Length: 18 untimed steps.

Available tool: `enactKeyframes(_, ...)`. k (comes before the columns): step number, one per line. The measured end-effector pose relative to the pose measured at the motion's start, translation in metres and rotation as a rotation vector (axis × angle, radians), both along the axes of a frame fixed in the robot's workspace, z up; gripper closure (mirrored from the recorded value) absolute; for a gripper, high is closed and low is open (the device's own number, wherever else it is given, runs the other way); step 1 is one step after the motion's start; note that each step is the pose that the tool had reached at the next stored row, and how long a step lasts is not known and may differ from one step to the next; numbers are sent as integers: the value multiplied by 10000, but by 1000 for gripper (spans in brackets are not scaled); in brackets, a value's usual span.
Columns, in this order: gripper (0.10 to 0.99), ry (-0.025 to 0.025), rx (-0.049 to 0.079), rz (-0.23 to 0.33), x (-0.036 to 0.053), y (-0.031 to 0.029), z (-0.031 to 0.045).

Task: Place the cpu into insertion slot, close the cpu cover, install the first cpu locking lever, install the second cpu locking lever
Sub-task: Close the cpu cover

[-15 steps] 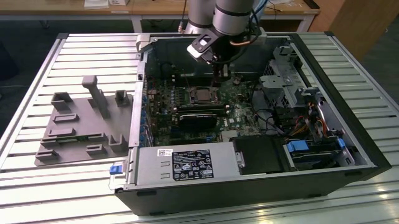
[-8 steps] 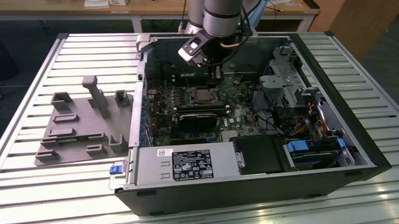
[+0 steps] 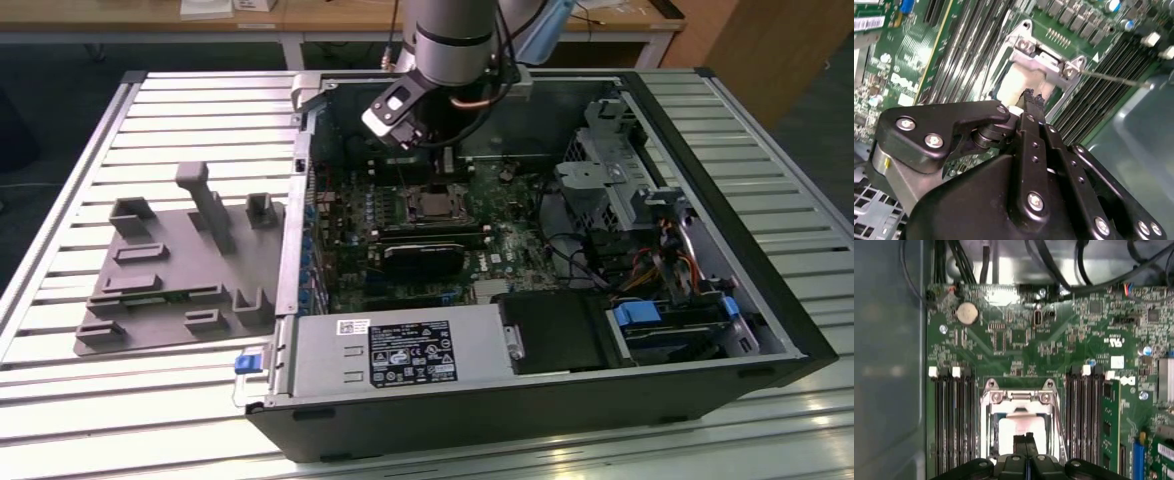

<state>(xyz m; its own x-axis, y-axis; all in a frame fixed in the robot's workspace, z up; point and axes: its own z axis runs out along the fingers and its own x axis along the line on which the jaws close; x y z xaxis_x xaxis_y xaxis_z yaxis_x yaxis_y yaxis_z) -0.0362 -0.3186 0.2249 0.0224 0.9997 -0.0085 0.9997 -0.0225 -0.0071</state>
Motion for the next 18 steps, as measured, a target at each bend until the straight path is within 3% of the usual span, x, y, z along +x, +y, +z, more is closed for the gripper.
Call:
enactKeyframes(6,984,-5,0,2,-64,0,-65)
enactKeyframes(9,984,-113,-2,50,-72,-1,-82)
enactKeyframes(10,984,-125,-3,78,-72,-1,-83)
enactKeyframes(15,984,-128,-1,126,-72,0,-84)
enactKeyframes(18,984,-128,2,623,-72,0,-85)
